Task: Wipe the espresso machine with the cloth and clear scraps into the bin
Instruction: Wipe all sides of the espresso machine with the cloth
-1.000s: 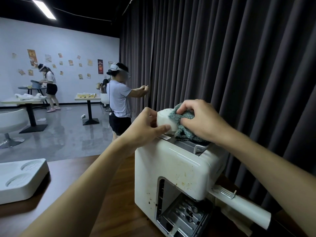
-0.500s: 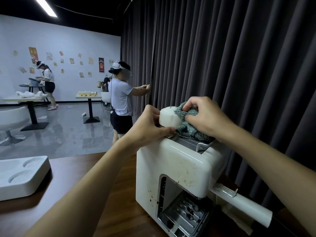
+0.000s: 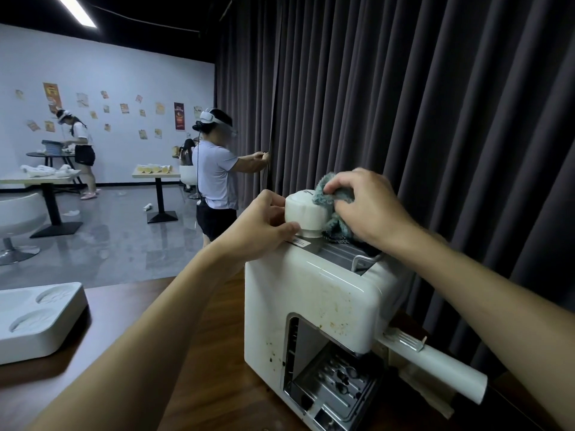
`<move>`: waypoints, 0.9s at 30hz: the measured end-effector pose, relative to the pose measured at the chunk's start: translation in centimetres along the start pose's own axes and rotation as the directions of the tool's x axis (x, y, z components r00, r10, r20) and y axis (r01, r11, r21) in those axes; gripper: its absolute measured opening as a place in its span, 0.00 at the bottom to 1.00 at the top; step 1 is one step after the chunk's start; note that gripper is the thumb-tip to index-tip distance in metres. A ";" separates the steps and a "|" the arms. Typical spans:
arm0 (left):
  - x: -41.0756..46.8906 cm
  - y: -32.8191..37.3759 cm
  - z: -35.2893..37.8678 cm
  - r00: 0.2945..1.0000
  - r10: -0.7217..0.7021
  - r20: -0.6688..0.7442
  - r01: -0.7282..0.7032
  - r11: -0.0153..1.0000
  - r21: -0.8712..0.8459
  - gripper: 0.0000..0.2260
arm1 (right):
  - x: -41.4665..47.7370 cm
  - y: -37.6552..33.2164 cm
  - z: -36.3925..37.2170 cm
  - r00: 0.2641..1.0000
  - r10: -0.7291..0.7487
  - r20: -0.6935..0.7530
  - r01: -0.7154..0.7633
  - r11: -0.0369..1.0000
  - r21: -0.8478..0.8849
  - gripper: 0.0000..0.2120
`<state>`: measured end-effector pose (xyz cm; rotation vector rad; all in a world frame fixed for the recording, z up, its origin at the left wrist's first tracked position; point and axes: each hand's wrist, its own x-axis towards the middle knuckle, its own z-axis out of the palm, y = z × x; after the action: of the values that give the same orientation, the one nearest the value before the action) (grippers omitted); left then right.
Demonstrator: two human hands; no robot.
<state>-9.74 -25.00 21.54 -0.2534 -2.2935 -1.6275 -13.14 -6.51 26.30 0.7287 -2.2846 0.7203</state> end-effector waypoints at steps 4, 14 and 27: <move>0.0 0.1 0.3 1.000 0.019 0.023 -0.019 1.000 0.020 0.12 | 0.6 0.0 0.3 0.992 -0.120 0.024 0.119 0.992 0.037 0.13; -0.2 0.3 -0.1 0.999 -0.016 0.028 0.016 1.000 -0.018 0.10 | -1.0 0.9 -2.4 0.982 -0.106 0.159 0.103 0.994 0.029 0.13; -0.5 1.1 -0.6 0.996 -0.062 0.062 0.058 0.997 0.054 0.12 | -2.2 -2.8 -3.9 0.775 -0.022 0.632 0.150 0.977 -0.150 0.24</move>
<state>-8.79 -25.18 22.48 -0.2291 -2.4094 -1.6073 -8.35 -5.26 28.14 1.0983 -2.8399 0.2024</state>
